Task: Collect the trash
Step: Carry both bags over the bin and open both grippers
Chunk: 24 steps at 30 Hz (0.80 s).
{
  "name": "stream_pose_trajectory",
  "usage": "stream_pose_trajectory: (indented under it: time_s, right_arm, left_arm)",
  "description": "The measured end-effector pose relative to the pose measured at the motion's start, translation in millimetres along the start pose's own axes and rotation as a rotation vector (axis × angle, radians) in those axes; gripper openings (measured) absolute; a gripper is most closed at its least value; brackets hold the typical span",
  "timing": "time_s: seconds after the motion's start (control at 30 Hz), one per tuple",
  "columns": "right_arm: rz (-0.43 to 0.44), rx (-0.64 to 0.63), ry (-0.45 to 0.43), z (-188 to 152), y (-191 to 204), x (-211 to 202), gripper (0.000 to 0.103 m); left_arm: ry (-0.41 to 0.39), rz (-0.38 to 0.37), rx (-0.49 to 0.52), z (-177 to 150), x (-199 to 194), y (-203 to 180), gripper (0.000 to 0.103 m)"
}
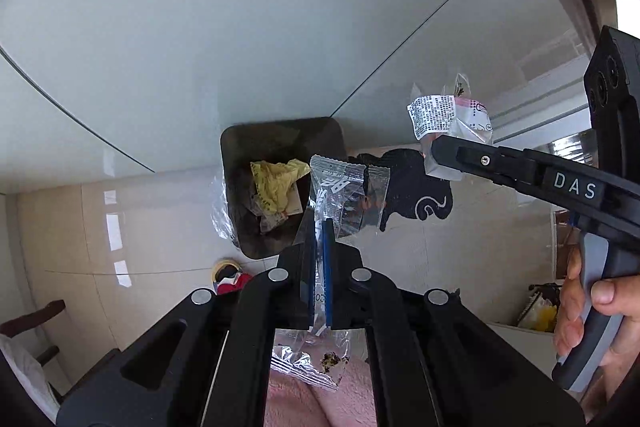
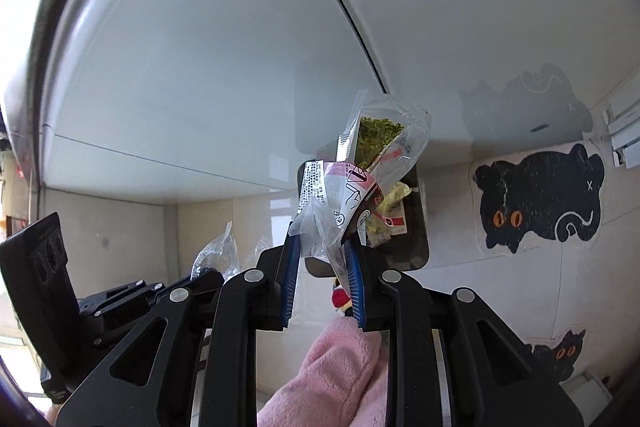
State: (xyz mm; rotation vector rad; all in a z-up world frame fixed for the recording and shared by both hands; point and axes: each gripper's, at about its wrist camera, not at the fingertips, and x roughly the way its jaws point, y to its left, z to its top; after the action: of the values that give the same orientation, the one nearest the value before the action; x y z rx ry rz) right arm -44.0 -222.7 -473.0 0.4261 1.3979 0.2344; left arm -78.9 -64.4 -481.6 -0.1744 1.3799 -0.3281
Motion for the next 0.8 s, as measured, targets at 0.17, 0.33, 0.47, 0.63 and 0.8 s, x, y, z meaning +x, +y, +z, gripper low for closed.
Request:
stream_pose_trajectory:
  time_s: [0.17,0.33,0.47,0.63,0.8]
  right_arm:
    - [0.012,0.054,0.046,2,-17,45,0.023]
    - [0.042,0.106,0.076,2,-28,74,0.024]
    - [0.064,0.124,0.078,4,-29,81,0.030]
    - [0.073,0.143,0.064,9,-24,77,0.061]
    - [0.072,0.136,0.055,15,-18,66,0.061]
  left_arm:
    - [0.038,-0.003,-0.034,-1,50,10,0.002]
    - [0.065,-0.008,-0.077,-2,85,18,0.002]
    - [0.064,0.000,-0.085,-1,96,21,0.014]
    - [0.051,0.007,-0.089,4,88,21,0.030]
    - [0.035,0.008,-0.088,9,71,20,0.039]
